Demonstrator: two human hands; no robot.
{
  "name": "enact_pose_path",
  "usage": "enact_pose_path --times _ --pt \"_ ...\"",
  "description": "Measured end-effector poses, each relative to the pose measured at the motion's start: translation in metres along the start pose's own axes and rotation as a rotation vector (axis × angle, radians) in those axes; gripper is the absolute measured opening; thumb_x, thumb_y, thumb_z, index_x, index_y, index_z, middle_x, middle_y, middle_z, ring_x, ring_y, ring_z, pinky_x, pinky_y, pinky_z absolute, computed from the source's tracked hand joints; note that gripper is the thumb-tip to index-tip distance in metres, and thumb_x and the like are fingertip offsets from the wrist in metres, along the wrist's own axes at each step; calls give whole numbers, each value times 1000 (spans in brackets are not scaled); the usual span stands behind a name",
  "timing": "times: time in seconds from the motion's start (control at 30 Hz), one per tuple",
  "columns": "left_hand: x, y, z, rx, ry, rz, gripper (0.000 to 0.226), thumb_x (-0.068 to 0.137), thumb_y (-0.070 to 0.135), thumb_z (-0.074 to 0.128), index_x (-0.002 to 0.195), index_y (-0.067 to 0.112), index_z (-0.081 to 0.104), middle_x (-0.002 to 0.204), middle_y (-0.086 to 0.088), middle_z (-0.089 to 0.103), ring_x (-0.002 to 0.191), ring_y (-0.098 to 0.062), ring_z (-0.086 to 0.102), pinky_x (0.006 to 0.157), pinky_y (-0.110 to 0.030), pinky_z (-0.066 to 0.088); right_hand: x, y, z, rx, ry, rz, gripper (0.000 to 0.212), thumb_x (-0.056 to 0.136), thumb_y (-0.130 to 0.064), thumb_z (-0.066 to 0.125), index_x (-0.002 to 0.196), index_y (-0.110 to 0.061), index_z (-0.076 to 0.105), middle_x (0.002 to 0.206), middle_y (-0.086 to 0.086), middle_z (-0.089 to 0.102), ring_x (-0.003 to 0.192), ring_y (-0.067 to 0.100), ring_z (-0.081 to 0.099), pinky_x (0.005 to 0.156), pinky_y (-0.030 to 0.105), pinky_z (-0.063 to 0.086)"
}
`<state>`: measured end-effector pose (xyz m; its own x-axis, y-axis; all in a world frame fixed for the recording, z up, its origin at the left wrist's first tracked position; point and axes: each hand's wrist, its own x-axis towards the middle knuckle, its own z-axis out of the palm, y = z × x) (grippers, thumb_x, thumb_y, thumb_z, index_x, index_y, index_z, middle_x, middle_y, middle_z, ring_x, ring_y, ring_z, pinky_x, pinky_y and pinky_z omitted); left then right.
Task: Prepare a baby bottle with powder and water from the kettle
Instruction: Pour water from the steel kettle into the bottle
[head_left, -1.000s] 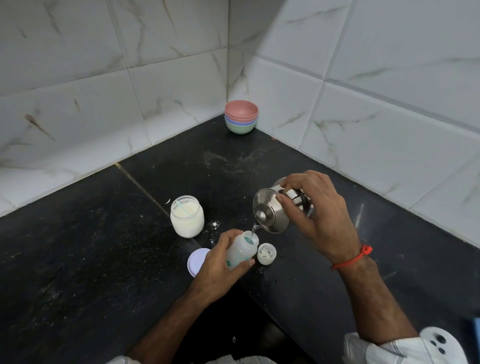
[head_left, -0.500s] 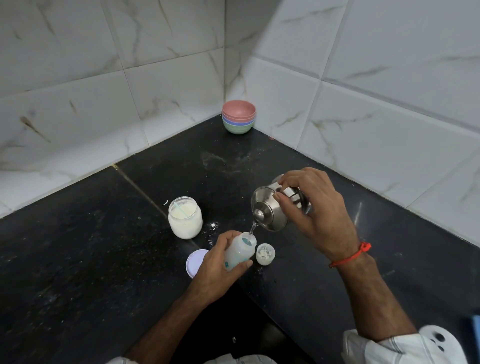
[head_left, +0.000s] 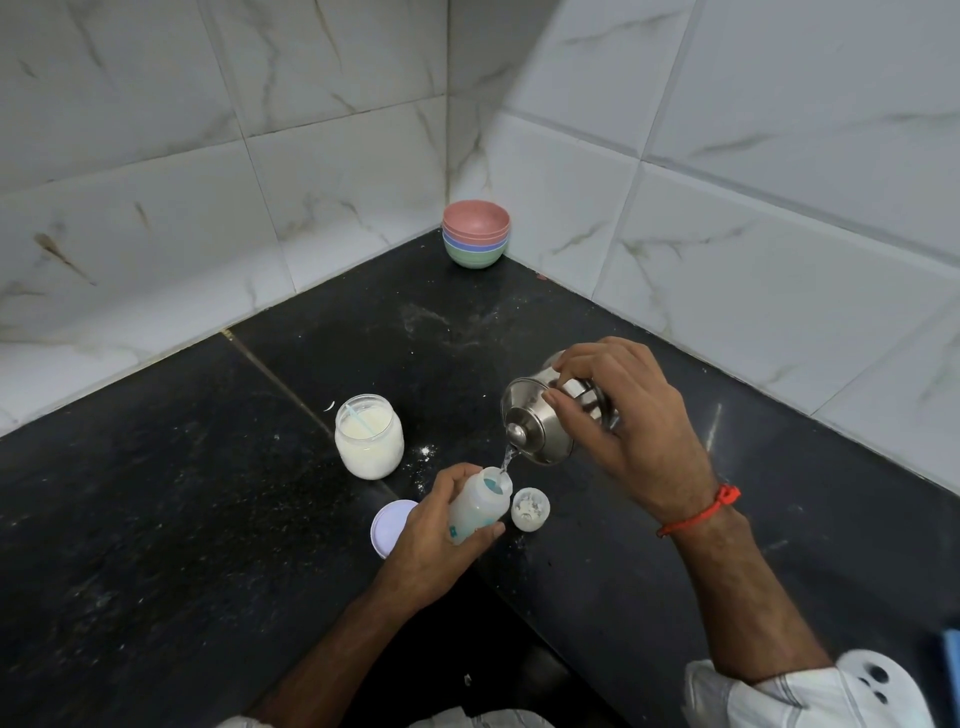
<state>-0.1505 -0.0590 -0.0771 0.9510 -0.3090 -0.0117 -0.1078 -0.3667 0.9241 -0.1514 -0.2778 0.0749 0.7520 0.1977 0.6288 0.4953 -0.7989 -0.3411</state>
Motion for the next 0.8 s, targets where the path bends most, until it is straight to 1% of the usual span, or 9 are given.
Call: enact_pose_path --times 0.17,0.3,0.4,0.5,0.57,0.6,0.67,0.73,0.8 --pt "-1 2 -2 -4 6 -7 61 84 32 84 132 39 46 126 25 61 118 6 57 88 -9 48 -5 3 6 39 13 47 17 97 -28 68 101 -12 67 110 -1 69 106 23 60 96 32 48" --pt "-1 7 -3 -7 19 7 61 83 29 84 131 36 47 124 26 62 116 8 57 87 -8 47 -13 12 17 121 35 154 13 96 -26 72 102 -15 68 108 -3 71 106 21 63 94 35 51" --pt "-1 7 -4 -7 25 25 61 83 32 84 131 38 47 125 25 63 118 2 59 89 -12 49 -21 21 28 214 65 290 12 94 -26 73 101 -17 69 103 -6 71 99 18 66 87 39 54" --pt "0 8 -5 -11 32 28 61 83 34 83 132 40 46 125 27 62 118 -1 61 92 -19 52 -28 27 38 414 102 468 10 94 -22 75 98 -17 68 96 -5 69 91 16 66 77 41 57" --pt "-1 9 -6 -15 45 28 61 83 32 84 131 39 47 124 26 63 116 -2 63 91 -20 53 -33 37 47 487 140 546 10 93 -22 75 94 -16 68 91 1 69 87 18 65 79 41 55" --pt "-1 10 -6 -22 53 27 60 83 31 84 130 38 47 122 24 65 114 -3 63 89 -19 53 -36 42 52 525 160 592 11 93 -26 75 92 -19 67 90 4 69 86 19 65 81 42 54" --pt "-3 11 -7 -39 77 24 57 84 26 84 127 35 48 119 21 68 111 0 64 86 -13 50 -41 52 61 608 212 711 15 88 -39 74 87 -26 66 86 3 68 82 17 61 77 42 52" --pt "-5 13 -9 -42 98 18 56 84 23 84 125 36 48 119 22 68 110 6 62 85 -6 46 -45 61 71 680 279 823 16 91 -35 74 84 -25 63 80 1 63 74 12 58 69 36 49" --pt "-5 12 -11 -66 98 12 56 85 23 83 124 39 47 119 24 67 113 5 62 87 -8 47 -50 69 81 730 338 903 16 98 -23 70 85 -20 60 73 -2 58 61 5 53 58 27 45"
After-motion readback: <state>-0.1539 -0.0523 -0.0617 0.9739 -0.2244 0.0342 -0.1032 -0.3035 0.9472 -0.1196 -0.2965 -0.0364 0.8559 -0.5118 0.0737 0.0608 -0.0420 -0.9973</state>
